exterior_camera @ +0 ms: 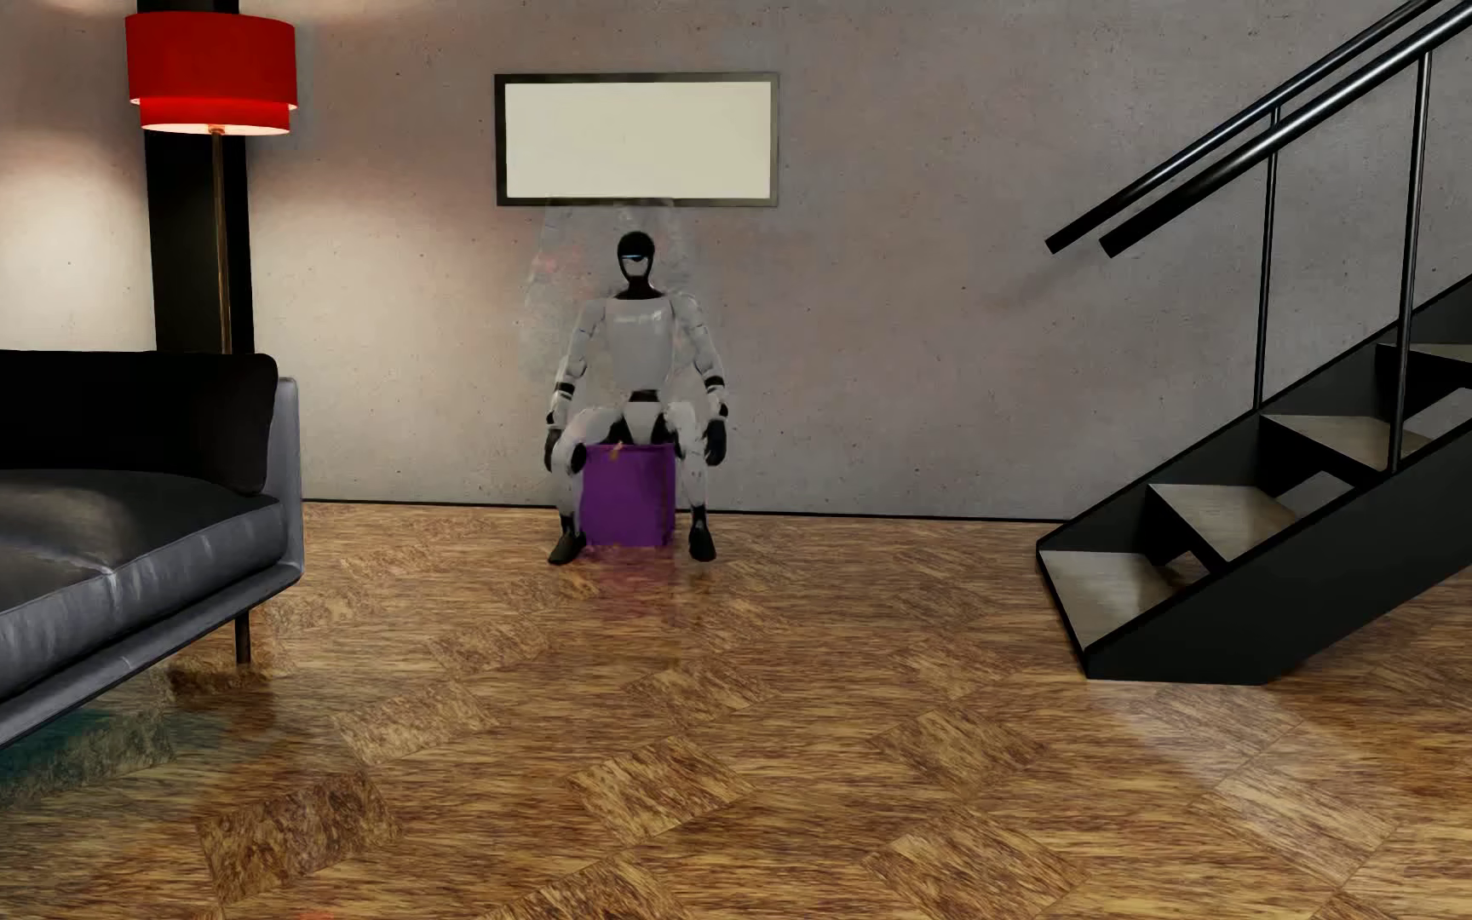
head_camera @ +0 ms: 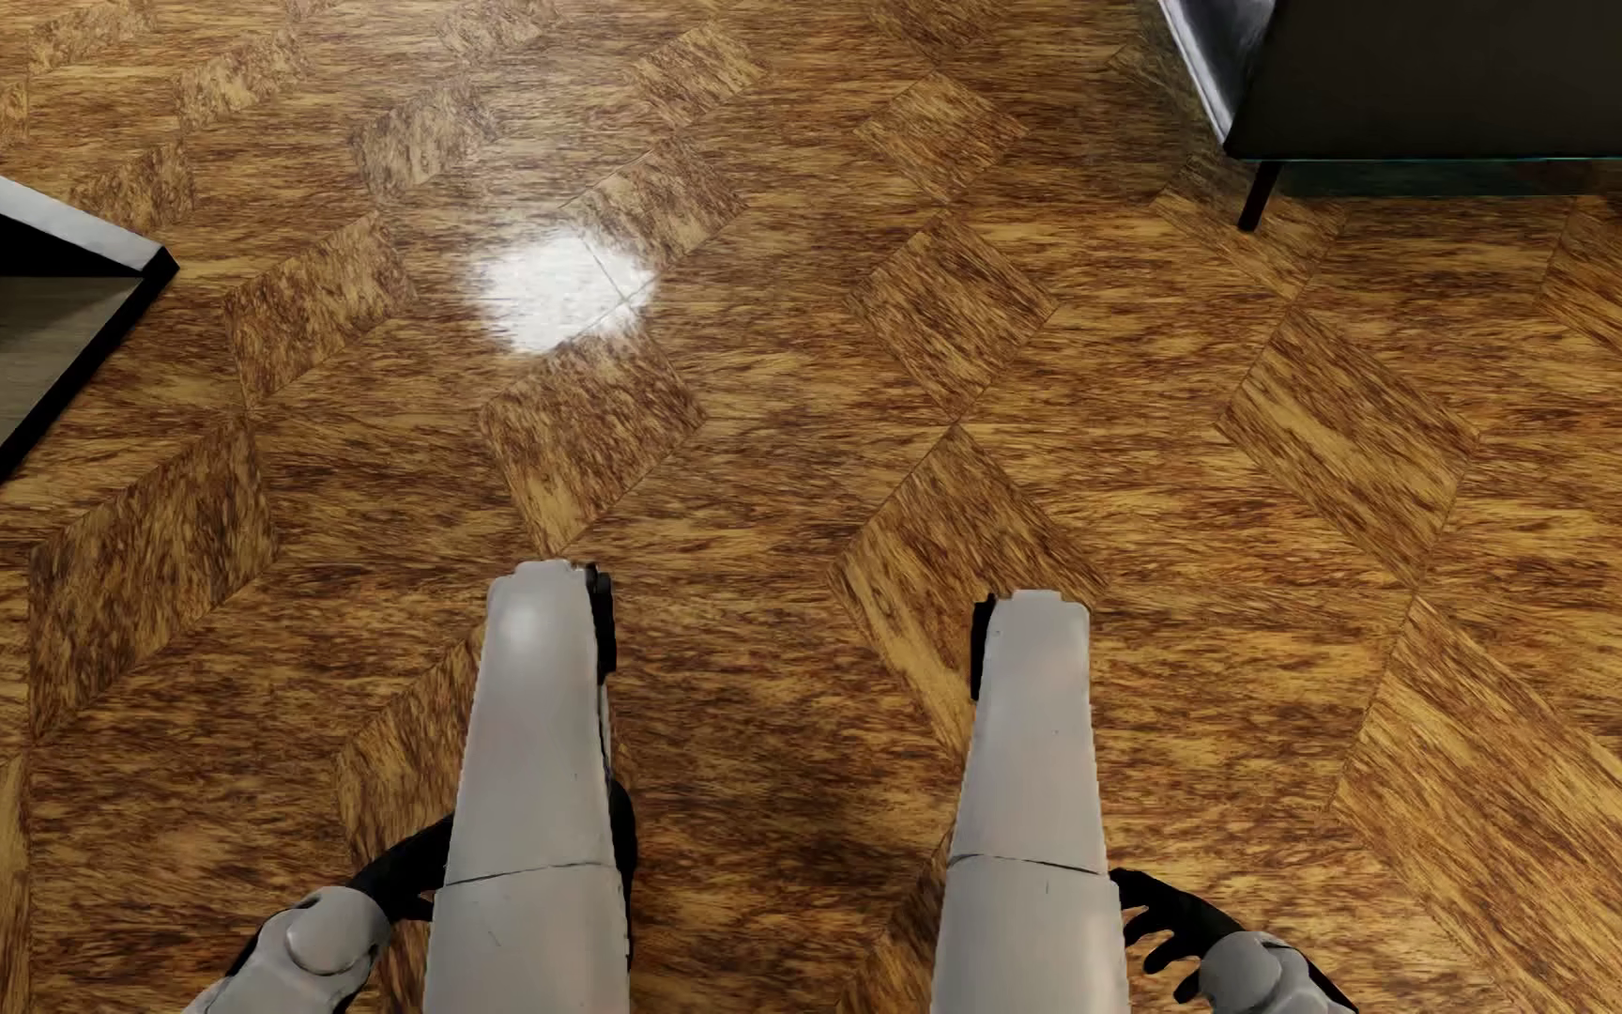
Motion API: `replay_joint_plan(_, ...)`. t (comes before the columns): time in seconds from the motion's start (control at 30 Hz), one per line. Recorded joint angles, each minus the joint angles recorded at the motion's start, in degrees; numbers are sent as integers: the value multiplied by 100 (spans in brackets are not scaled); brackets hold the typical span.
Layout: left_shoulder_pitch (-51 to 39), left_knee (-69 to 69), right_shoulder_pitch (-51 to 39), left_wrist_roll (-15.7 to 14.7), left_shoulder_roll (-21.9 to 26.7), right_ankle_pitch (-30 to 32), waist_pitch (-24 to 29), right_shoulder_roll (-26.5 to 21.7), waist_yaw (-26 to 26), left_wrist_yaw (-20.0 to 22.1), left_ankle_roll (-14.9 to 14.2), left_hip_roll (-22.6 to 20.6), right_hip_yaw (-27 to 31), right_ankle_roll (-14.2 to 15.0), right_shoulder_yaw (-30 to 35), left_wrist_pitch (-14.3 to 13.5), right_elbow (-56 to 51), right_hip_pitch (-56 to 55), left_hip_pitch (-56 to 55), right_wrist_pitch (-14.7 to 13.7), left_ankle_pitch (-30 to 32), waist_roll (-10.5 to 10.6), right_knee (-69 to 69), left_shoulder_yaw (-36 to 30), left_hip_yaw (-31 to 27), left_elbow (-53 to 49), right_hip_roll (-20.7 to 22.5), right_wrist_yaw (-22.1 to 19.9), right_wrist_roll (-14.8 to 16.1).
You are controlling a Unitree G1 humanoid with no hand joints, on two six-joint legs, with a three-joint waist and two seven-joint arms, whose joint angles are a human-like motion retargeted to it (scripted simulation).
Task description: Get up from the dark pink box
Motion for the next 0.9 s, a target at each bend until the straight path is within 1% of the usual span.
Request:
replay_joint_plan(0.03,101,-2,229,330,-34,6,-37,37,3,-227,14,-21,-3,-21,-115,-96,140,21,-3,-58,15,-8,-6,-56,-2,262,18,137,-252)
replay_joint_plan(0.07,246,-10,439,610,-93,25,-49,92,5,-351,20,-16,-4,-42,-208,-187,237,36,12,-109,25,-20,-17,-77,0,428,50,193,-362)
replay_joint_plan(0.1,430,-21,639,707,-165,39,-51,144,4,-440,19,-17,-4,-51,-312,-170,280,54,33,-61,37,-22,-25,-24,2,520,68,244,-346)
replay_joint_plan(0.2,862,-52,1091,554,-362,75,-59,296,8,-457,16,-14,-5,-49,-565,-22,276,117,105,75,73,2,-51,198,6,639,58,267,-104)
replay_joint_plan(0.23,926,-66,1191,535,-405,80,-52,344,13,-441,9,-20,-12,-56,-597,-21,195,132,135,65,83,-4,-56,216,16,603,41,211,-41)
replay_joint_plan(0.37,1108,-79,1331,479,-511,77,-88,491,14,-469,5,-9,-17,-70,-433,-87,-238,228,246,-61,93,1,-56,206,19,243,43,335,-218)
replay_joint_plan(0.47,1061,-85,1233,408,-548,74,-119,502,5,-387,8,-39,-12,-101,-343,-85,-484,255,296,-132,84,15,-44,164,23,179,59,375,-153)
replay_joint_plan(0.5,1021,-87,1185,394,-533,73,-124,490,5,-378,12,-38,-10,-108,-318,-111,-510,261,310,-158,83,19,-40,164,24,194,64,258,-193)
replay_joint_plan(0.53,995,-87,1139,370,-508,69,-123,465,2,-352,17,-57,-9,-109,-323,-97,-526,268,320,-119,83,23,-35,156,25,177,64,277,-69)
replay_joint_plan(0.57,1006,-84,1114,267,-459,70,-130,416,0,-295,22,-61,-8,-111,-360,-61,-570,270,324,-43,83,32,-30,192,24,96,67,171,88)
replay_joint_plan(0.6,1045,-84,1091,88,-385,68,-130,356,-3,-138,20,-54,-4,-109,-406,-52,-647,267,330,-4,83,33,-25,278,21,-66,72,20,324)
replay_joint_plan(0.63,1113,-86,1099,-186,-301,74,-133,242,-6,83,14,-45,0,-122,-451,-9,-902,262,336,43,86,33,-22,413,22,-337,84,-246,526)
replay_joint_plan(0.7,1194,-81,1122,-743,-47,88,-110,-124,-3,642,-1,-37,24,-73,-479,-11,-1894,271,347,31,98,55,-9,636,1,-1218,83,-823,839)
replay_joint_plan(0.73,1151,-85,1034,-918,103,-6,-98,-333,-3,895,-25,-27,22,-101,-422,-54,-2440,275,338,6,118,63,-3,678,0,-1758,88,-1086,948)
replay_joint_plan(0.77,1018,-107,843,-1007,250,-141,-72,-584,-4,1160,-70,-19,3,-225,-298,-140,-2983,246,323,-35,156,49,2,694,31,-2302,92,-1392,957)
replay_joint_plan(0.8,865,-104,592,-1085,438,-267,-49,-830,-12,1386,-126,6,12,-249,-86,-220,-3474,235,297,-68,200,51,25,661,23,-2847,97,-1687,921)
replay_joint_plan(0.83,660,-90,251,-1099,661,-362,-13,-1055,-11,1568,-147,42,16,-274,209,-332,-3887,232,263,-182,252,50,47,557,30,-3371,122,-1919,770)
replay_joint_plan(0.87,372,-68,-207,-1080,894,-427,26,-1300,-12,1740,-190,73,33,-300,567,-473,-4218,200,205,-338,300,56,65,381,27,-3790,140,-2040,594)
replay_joint_plan(0.9,99,-66,-646,-1000,1169,-463,72,-1594,-14,1623,-228,103,34,-324,977,-434,-4591,173,172,-237,338,39,71,213,44,-4224,158,-1994,439)
